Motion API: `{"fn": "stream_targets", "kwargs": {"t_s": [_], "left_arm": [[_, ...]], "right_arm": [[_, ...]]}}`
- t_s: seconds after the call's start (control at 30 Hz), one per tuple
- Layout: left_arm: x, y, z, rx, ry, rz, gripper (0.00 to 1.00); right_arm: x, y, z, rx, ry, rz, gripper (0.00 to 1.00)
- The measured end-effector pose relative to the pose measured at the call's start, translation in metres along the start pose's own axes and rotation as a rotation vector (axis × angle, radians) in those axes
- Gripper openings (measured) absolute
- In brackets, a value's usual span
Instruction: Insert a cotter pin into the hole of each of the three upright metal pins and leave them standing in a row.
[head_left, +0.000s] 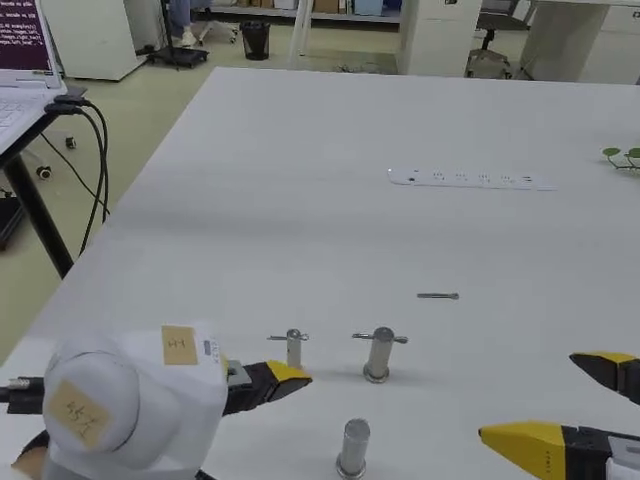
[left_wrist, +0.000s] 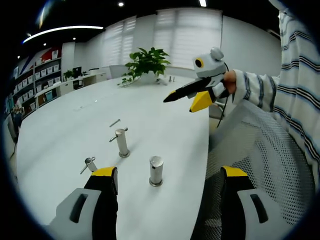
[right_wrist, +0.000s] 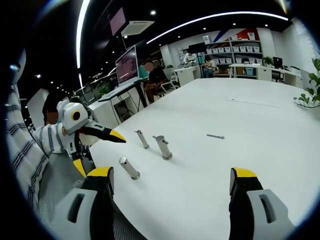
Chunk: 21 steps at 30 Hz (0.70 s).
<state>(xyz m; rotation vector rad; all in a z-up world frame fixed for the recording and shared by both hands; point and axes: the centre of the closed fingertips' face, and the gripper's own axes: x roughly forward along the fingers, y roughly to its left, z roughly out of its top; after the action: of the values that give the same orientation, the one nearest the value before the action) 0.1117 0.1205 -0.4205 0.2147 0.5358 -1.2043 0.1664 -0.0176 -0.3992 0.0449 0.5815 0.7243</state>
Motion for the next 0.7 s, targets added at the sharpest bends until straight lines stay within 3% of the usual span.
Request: {"fn": "stream_targets", "kwargs": {"t_s": [0.07, 0.17, 0.23, 0.27, 0.37, 0.53, 0.6, 0.67, 0.7], "left_arm": [[-0.003, 0.000, -0.002, -0.006, -0.005, 0.004, 0.88], [-0.005, 0.000, -0.004, -0.047, -0.018, 0.011, 0.99], [-0.007, 0.002, -0.006, -0.064, -0.008, 0.027, 0.98], [-0.009, 0.005, -0.006, -0.103, -0.011, 0.046, 0.99], [-0.012, 0.004, -0.002, -0.104, -0.035, 0.038, 0.99], [-0.015, 0.007, -0.004, -0.109, -0.027, 0.061, 0.99], [-0.017, 0.008, -0.005, -0.119, -0.033, 0.067, 0.99], [-0.020, 0.005, -0.001, -0.171, -0.061, 0.059, 0.99], [-0.022, 0.006, 0.000, -0.171, -0.067, 0.065, 0.99]], "right_arm": [[0.000, -0.002, 0.001, -0.006, 0.007, -0.002, 0.95], [0.001, -0.005, 0.003, -0.016, 0.016, -0.002, 0.95], [0.001, -0.009, 0.004, -0.022, 0.021, -0.007, 0.95], [0.001, -0.011, 0.005, -0.026, 0.024, -0.010, 0.95], [0.001, -0.013, 0.006, -0.036, 0.035, -0.009, 0.94], [0.004, -0.018, 0.002, -0.072, 0.074, 0.000, 0.94], [0.005, -0.018, -0.001, -0.118, 0.106, 0.014, 0.94], [0.006, -0.018, 0.000, -0.142, 0.122, 0.018, 0.94], [0.006, -0.019, 0.001, -0.145, 0.124, 0.021, 0.94]]}}
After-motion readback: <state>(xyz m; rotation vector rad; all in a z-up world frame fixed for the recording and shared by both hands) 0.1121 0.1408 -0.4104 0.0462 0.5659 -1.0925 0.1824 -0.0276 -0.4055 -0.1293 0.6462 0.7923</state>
